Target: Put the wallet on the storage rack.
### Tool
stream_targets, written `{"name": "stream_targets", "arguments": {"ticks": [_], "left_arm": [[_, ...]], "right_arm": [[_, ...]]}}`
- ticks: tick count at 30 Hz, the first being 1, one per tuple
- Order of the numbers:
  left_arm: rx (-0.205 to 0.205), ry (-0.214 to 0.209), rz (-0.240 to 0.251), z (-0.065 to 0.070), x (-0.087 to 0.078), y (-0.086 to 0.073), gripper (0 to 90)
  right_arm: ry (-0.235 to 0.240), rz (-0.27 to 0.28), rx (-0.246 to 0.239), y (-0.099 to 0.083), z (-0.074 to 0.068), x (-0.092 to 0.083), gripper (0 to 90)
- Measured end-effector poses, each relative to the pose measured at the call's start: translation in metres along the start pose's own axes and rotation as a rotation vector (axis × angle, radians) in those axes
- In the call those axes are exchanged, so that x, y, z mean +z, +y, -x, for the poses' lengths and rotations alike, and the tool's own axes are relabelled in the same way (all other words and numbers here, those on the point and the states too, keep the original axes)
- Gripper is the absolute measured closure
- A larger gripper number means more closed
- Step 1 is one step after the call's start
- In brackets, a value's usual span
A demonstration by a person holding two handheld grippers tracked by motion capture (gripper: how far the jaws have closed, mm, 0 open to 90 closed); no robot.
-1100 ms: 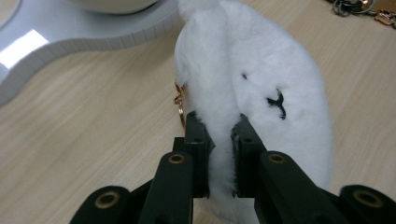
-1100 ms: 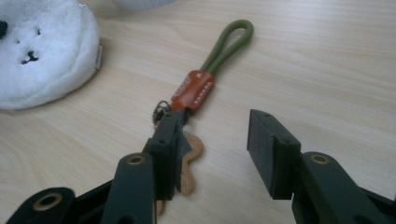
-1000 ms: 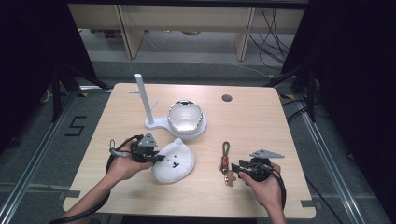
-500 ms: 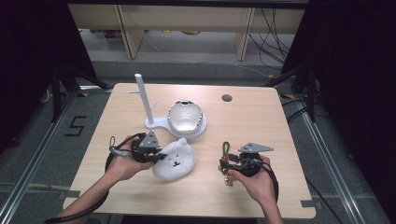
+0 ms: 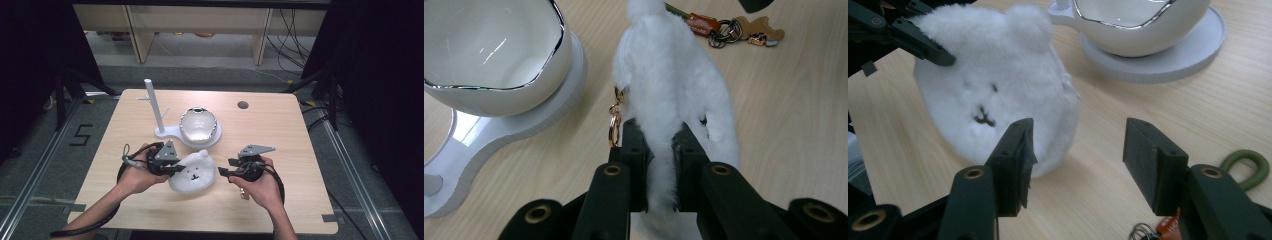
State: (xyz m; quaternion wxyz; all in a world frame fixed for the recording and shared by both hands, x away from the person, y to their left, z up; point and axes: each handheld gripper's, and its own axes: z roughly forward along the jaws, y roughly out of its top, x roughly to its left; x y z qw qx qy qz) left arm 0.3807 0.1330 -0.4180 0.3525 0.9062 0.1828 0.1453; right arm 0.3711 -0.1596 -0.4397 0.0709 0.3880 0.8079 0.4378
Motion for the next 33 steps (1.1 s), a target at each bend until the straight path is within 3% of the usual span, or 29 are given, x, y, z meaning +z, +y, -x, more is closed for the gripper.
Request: {"name": "stream_targets", "arguments": {"ticks": [10, 11, 13, 14, 18, 19, 20, 24, 28, 30, 33], "left_arm": [[0.039, 0.003, -0.002, 0.005, 0.0, 0.009, 79.2], [0.038, -0.003, -0.001, 0.007, 0.0, 0.01, 79.2], [0.045, -0.011, 0.003, 0.009, -0.001, 0.011, 79.2], [0.057, -0.01, 0.0, 0.01, -0.001, 0.013, 79.2], [0.076, -0.012, -0.001, 0.013, -0.003, 0.015, 79.1], [0.085, -0.005, -0.003, 0.013, -0.003, 0.016, 79.1], [0.086, -0.016, 0.001, 0.015, -0.004, 0.017, 79.1], [0.103, -0.019, 0.003, 0.017, -0.006, 0.02, 79.1], [0.105, -0.02, 0.006, 0.018, -0.007, 0.022, 79.1], [0.103, -0.014, 0.004, 0.018, -0.007, 0.021, 79.0], [0.099, -0.008, 0.009, 0.017, -0.008, 0.021, 78.9]], "right_arm": [[0.054, -0.033, -0.078, 0.012, -0.005, 0.016, 40.5], [0.064, -0.049, -0.048, 0.013, -0.007, 0.017, 39.9], [0.072, -0.05, -0.053, 0.014, -0.008, 0.02, 38.5], [0.081, -0.076, -0.078, 0.015, -0.007, 0.021, 35.8], [0.069, -0.082, -0.094, 0.017, -0.008, 0.022, 35.2], [0.073, -0.075, -0.133, 0.018, -0.007, 0.024, 34.9], [0.077, -0.09, -0.111, 0.019, -0.008, 0.024, 34.7], [0.076, -0.101, -0.117, 0.02, -0.008, 0.025, 35.3], [0.118, -0.108, -0.156, 0.021, -0.009, 0.027, 51.4], [0.107, -0.096, -0.181, 0.022, -0.01, 0.026, 59.3], [0.116, -0.11, -0.175, 0.022, -0.011, 0.024, 68.6]]}}
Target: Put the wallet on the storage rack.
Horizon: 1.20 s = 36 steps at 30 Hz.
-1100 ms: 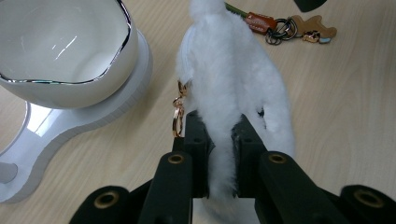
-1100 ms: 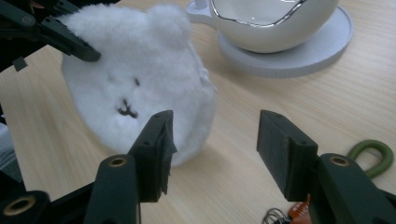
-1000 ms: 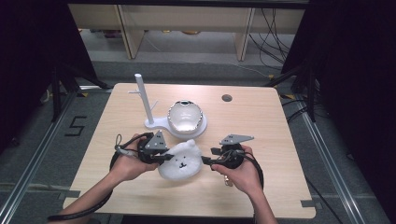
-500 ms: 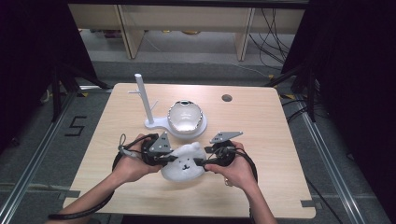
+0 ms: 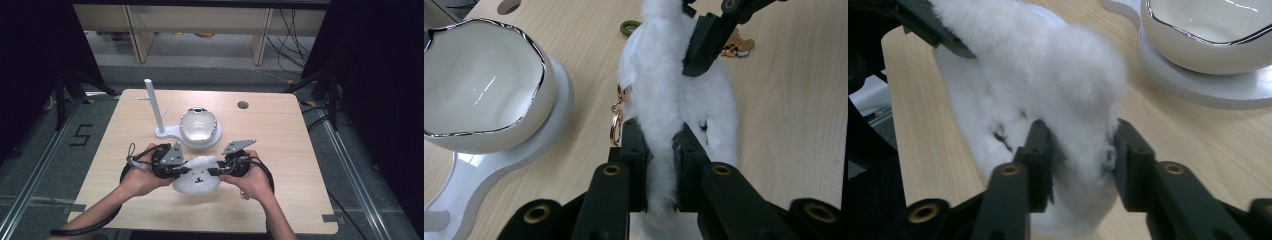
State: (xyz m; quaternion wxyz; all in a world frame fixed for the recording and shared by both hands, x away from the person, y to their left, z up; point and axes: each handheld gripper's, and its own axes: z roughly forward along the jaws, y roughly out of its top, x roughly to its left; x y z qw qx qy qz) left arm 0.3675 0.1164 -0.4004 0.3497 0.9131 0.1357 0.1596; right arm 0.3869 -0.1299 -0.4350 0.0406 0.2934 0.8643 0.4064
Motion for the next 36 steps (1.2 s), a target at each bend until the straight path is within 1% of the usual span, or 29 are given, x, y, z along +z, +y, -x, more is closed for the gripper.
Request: {"name": "stream_targets", "arguments": {"ticks": [1, 3, 7, 8, 9, 10, 11, 12, 13, 14, 15, 16, 18, 19, 20, 21, 22, 23, 24, 25, 26, 27, 28, 31, 32, 33, 34, 35, 36], "left_arm": [[-0.003, -0.002, 0.002, 0.0, 0.0, 0.0, 78.7], [-0.024, 0.001, 0.02, -0.002, -0.001, -0.001, 77.3], [-0.048, 0.023, 0.044, -0.004, -0.003, -0.004, 72.5], [-0.053, 0.033, 0.046, -0.004, -0.003, -0.005, 66.9], [-0.08, 0.031, 0.056, -0.007, -0.004, -0.008, 58.5], [-0.08, 0.031, 0.056, -0.007, -0.004, -0.008, 54.1], [-0.125, 0.06, 0.089, -0.009, -0.007, -0.013, 49.4], [-0.125, 0.06, 0.089, -0.009, -0.007, -0.013, 46.8], [-0.14, 0.073, 0.106, -0.011, -0.011, -0.016, 44.2], [-0.14, 0.073, 0.106, -0.011, -0.011, -0.016, 43.2], [-0.164, 0.084, 0.127, -0.011, -0.017, -0.022, 42.6], [-0.164, 0.084, 0.127, -0.011, -0.017, -0.022, 42.3], [-0.186, 0.09, 0.143, -0.012, -0.023, -0.028, 42.0], [-0.218, 0.098, 0.157, -0.012, -0.029, -0.036, 41.9], [-0.218, 0.098, 0.157, -0.012, -0.029, -0.036, 41.9], [-0.245, 0.11, 0.164, -0.012, -0.034, -0.046, 42.0], [-0.245, 0.11, 0.164, -0.012, -0.034, -0.046, 42.3], [-0.277, 0.134, 0.178, -0.01, -0.039, -0.057, 42.7], [-0.277, 0.134, 0.178, -0.01, -0.039, -0.057, 42.6], [-0.288, 0.141, 0.187, -0.01, -0.043, -0.067, 42.6], [-0.288, 0.141, 0.187, -0.01, -0.043, -0.067, 42.7], [-0.324, 0.151, 0.22, -0.007, -0.045, -0.077, 42.6], [-0.324, 0.151, 0.22, -0.007, -0.045, -0.077, 42.4], [-0.376, 0.171, 0.258, -0.001, -0.043, -0.096, 41.2], [-0.376, 0.171, 0.258, -0.001, -0.043, -0.096, 41.1], [-0.396, 0.19, 0.301, 0.003, -0.039, -0.105, 41.0], [-0.396, 0.19, 0.301, 0.003, -0.039, -0.105, 40.9], [-0.423, 0.214, 0.309, 0.008, -0.034, -0.114, 40.7], [-0.423, 0.214, 0.309, 0.008, -0.034, -0.114, 40.7]], "right_arm": [[0.011, 0.002, -0.001, 0.0, -0.001, 0.0, 70.8], [-0.002, 0.018, -0.03, 0.001, -0.001, -0.001, 72.7], [-0.017, 0.04, -0.03, 0.001, -0.003, -0.002, 73.6], [-0.027, 0.049, -0.033, 0.001, -0.004, -0.002, 73.9], [-0.025, 0.035, -0.022, 0.002, -0.006, -0.003, 74.0], [-0.025, 0.035, -0.022, 0.002, -0.006, -0.003, 74.0], [-0.023, 0.041, -0.02, 0.001, -0.003, -0.001, 74.0], [-0.023, 0.041, -0.02, 0.001, -0.003, -0.001, 74.0], [-0.033, 0.044, 0.016, -0.001, 0.0, 0.0, 74.0], [-0.033, 0.044, 0.016, -0.001, 0.0, 0.0, 74.0], [-0.045, 0.06, 0.053, -0.002, 0.001, 0.001, 74.0], [-0.045, 0.06, 0.053, -0.002, 0.001, 0.001, 74.0], [-0.053, 0.06, 0.052, -0.003, 0.003, -0.001, 73.9], [-0.044, 0.074, 0.063, -0.003, 0.005, -0.001, 73.8], [-0.044, 0.074, 0.063, -0.003, 0.005, -0.001, 73.8], [-0.073, 0.088, 0.049, -0.002, 0.005, -0.003, 73.7], [-0.073, 0.088, 0.049, -0.002, 0.005, -0.003, 73.7], [-0.077, 0.101, 0.058, -0.002, 0.005, -0.004, 73.7], [-0.077, 0.101, 0.058, -0.002, 0.005, -0.004, 73.7], [-0.085, 0.125, 0.045, -0.001, 0.007, -0.006, 73.7], [-0.085, 0.125, 0.045, -0.001, 0.007, -0.006, 73.7], [-0.096, 0.145, 0.046, 0.0, 0.008, -0.008, 73.8], [-0.096, 0.145, 0.046, 0.0, 0.008, -0.008, 73.8], [-0.12, 0.154, 0.043, 0.002, 0.009, -0.013, 73.7], [-0.12, 0.154, 0.043, 0.002, 0.009, -0.013, 73.7], [-0.104, 0.176, 0.033, 0.003, 0.011, -0.012, 73.8], [-0.104, 0.176, 0.033, 0.003, 0.011, -0.012, 73.8], [-0.108, 0.182, 0.06, 0.003, 0.01, -0.013, 73.8], [-0.108, 0.182, 0.06, 0.003, 0.01, -0.013, 73.8]]}}
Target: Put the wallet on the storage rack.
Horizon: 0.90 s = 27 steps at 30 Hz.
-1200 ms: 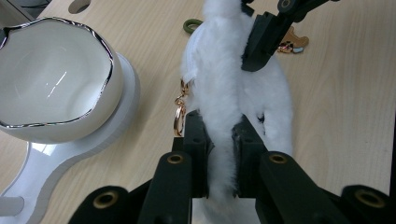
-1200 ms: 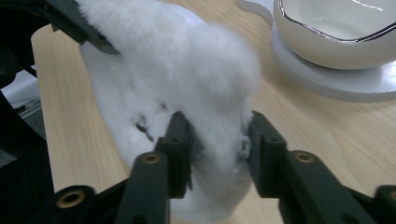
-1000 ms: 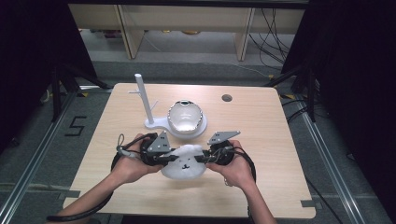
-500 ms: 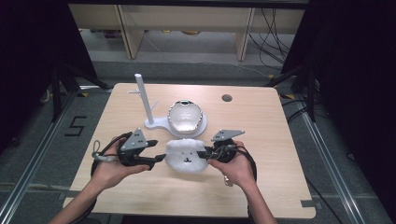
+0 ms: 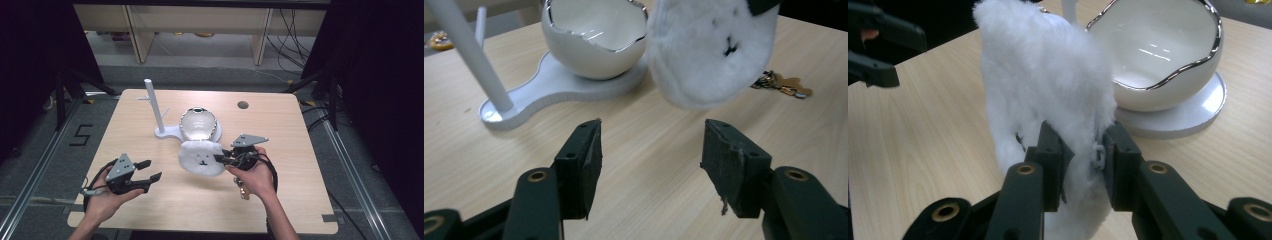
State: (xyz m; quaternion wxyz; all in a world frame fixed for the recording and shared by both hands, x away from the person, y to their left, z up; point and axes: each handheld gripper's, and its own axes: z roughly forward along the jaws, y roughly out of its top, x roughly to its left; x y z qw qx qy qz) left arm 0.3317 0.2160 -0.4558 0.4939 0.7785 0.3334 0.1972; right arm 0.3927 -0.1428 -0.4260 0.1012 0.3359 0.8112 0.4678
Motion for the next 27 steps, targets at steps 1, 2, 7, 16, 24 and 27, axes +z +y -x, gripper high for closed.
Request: {"name": "stream_targets", "arguments": {"ticks": [1, 2, 7, 16, 24, 27], "left_arm": [[-0.028, 0.027, 0.005, 0.001, 0.0, -0.01, 40.5], [-0.028, 0.027, 0.005, 0.001, 0.0, -0.01, 40.4], [-0.061, 0.079, 0.044, -0.002, 0.0, -0.029, 40.2], [-0.091, 0.123, 0.081, -0.008, 0.006, -0.05, 40.0], [-0.1, 0.154, 0.088, -0.011, 0.008, -0.058, 39.8], [-0.115, 0.167, 0.101, -0.013, 0.009, -0.061, 39.3]], "right_arm": [[-0.019, -0.001, -0.014, 0.001, 0.001, -0.002, 73.8], [-0.019, -0.001, -0.014, 0.001, 0.001, -0.002, 73.8], [-0.025, 0.016, -0.012, 0.004, 0.004, -0.005, 73.8], [-0.042, 0.041, -0.03, 0.01, 0.008, -0.008, 73.9], [-0.054, 0.071, 0.0, 0.017, 0.01, -0.01, 74.0], [-0.048, 0.073, -0.001, 0.021, 0.012, -0.01, 73.9]]}}
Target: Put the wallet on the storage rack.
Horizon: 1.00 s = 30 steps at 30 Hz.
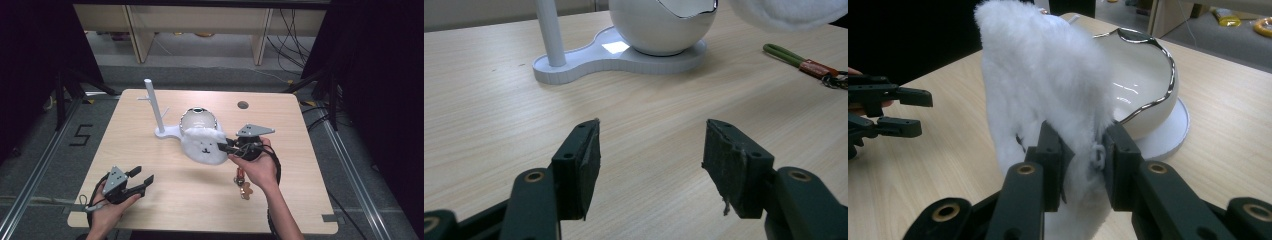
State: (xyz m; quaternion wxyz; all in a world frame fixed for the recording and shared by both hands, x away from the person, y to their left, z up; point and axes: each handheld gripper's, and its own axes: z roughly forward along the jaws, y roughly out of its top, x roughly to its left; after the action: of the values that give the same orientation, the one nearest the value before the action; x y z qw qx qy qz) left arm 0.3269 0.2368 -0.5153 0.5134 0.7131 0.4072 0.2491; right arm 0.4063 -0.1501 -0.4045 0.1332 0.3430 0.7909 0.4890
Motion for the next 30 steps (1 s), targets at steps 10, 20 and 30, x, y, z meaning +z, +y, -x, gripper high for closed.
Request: {"name": "stream_targets", "arguments": {"ticks": [10, 20, 30], "left_arm": [[-0.004, 0.011, 0.015, -0.002, 0.002, -0.005, 38.4], [-0.01, 0.007, 0.013, -0.001, 0.003, -0.007, 37.9], [-0.02, 0.013, 0.011, -0.002, 0.002, -0.007, 37.8]], "right_arm": [[-0.019, 0.023, -0.017, 0.011, 0.005, 0.002, 73.9], [-0.031, 0.037, -0.027, 0.018, 0.01, 0.004, 73.9], [-0.056, 0.045, -0.047, 0.032, 0.016, 0.008, 74.2]]}}
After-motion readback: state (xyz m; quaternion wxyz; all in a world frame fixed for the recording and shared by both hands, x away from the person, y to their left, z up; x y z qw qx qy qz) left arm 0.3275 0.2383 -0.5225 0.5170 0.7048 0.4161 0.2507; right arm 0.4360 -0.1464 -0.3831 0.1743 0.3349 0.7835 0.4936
